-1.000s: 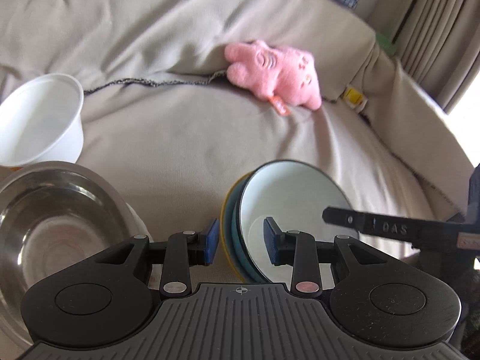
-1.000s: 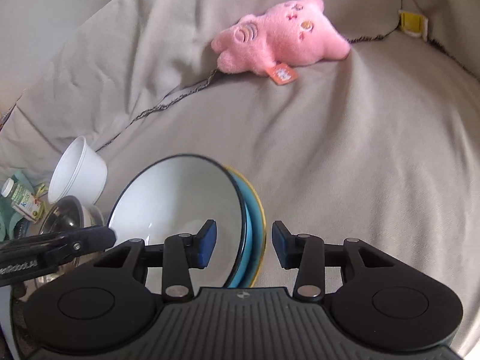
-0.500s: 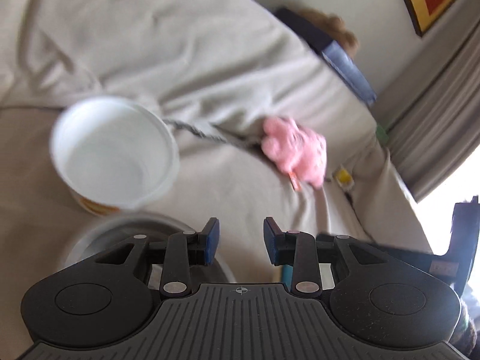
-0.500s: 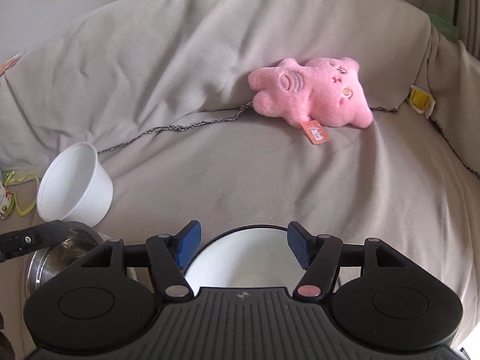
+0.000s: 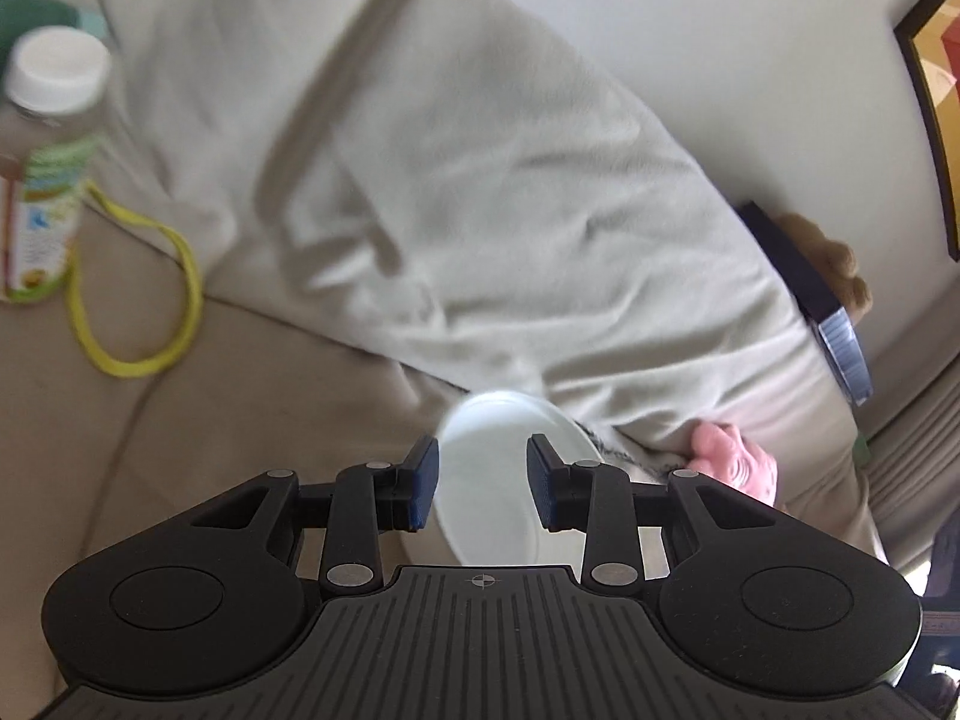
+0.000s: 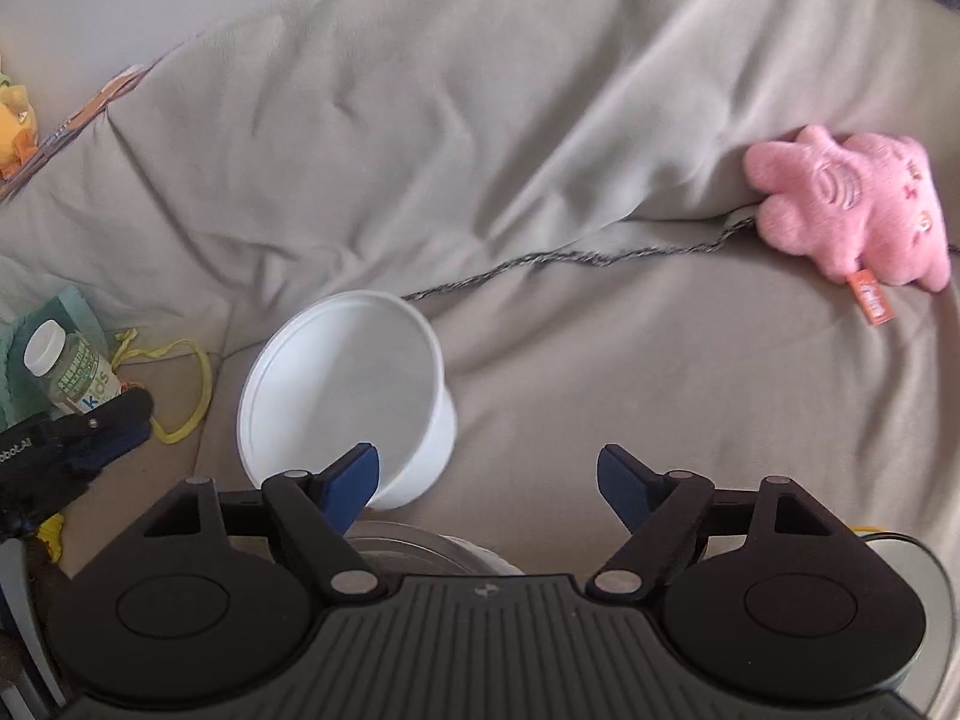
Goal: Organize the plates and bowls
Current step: 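Move the left gripper to the small white bowl and grasp its rim, then carry the small white bowl with the left gripper and lower it into the blue bowl, then open the left gripper and move it back over the steel bowl stack, then grasp the rim of the yellow-rimmed bowl stack with both grippers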
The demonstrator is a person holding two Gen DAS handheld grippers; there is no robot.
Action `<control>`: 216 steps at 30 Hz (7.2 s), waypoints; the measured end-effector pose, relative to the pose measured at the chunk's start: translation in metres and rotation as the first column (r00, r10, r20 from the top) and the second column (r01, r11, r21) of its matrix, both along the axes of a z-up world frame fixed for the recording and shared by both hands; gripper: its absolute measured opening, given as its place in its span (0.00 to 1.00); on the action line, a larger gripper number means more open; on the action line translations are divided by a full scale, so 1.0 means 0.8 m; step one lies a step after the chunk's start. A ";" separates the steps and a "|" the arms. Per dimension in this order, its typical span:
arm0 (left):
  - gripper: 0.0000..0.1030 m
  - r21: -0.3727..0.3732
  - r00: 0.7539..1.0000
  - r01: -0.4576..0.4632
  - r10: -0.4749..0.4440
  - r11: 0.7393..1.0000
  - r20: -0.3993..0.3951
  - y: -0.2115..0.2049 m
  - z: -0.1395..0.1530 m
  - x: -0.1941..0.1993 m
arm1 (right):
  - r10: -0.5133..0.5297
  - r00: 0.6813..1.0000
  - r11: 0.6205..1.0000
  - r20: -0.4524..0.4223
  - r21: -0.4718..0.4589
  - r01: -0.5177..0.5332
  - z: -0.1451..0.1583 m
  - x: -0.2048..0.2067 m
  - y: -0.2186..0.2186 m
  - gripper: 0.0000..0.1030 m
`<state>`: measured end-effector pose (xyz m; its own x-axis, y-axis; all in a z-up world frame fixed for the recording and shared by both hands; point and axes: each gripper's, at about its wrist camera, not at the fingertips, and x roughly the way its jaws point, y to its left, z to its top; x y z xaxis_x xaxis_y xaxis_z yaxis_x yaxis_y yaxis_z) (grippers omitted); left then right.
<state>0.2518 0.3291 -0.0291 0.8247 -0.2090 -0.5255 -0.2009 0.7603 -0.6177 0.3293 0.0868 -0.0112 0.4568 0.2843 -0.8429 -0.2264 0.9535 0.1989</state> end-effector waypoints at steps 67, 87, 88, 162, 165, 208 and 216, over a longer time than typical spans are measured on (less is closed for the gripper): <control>0.35 0.320 0.870 0.492 -0.473 0.810 -0.140 -0.381 0.015 -0.057 | -0.225 0.974 0.974 0.038 0.023 0.224 -0.040 -0.170 -0.333 0.51; 0.35 0.394 0.952 0.304 -0.291 0.867 -0.095 -0.231 0.058 -0.118 | -0.167 0.967 0.984 0.193 0.096 0.151 0.049 -0.232 -0.237 0.51; 0.35 0.398 0.957 0.290 -0.266 0.870 -0.115 -0.215 0.054 -0.119 | -0.142 0.973 0.987 0.182 0.098 0.126 0.049 -0.234 -0.218 0.51; 0.37 0.362 0.945 0.317 -0.326 0.876 -0.040 -0.362 0.085 -0.086 | -0.134 0.936 0.982 0.326 0.168 0.082 0.037 -0.250 -0.319 0.63; 0.37 0.388 0.926 0.358 -0.376 0.849 -0.031 -0.395 0.091 -0.075 | -0.215 0.908 0.975 0.361 0.140 0.175 0.025 -0.227 -0.352 0.65; 0.39 0.567 0.848 0.520 -0.306 0.639 -0.433 -0.463 0.002 0.011 | -0.166 0.986 0.867 0.014 0.478 0.140 -0.128 -0.135 -0.377 0.46; 0.39 0.547 0.836 0.534 -0.308 0.644 -0.454 -0.466 -0.001 0.023 | -0.167 0.986 0.854 -0.007 0.499 0.148 -0.130 -0.134 -0.380 0.46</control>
<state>0.2704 -0.0441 -0.0298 0.5129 -0.0205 -0.8582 0.1614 0.9842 0.0730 0.2221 -0.2173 -0.1155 0.5578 0.5821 -0.5916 -0.0974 0.7538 0.6499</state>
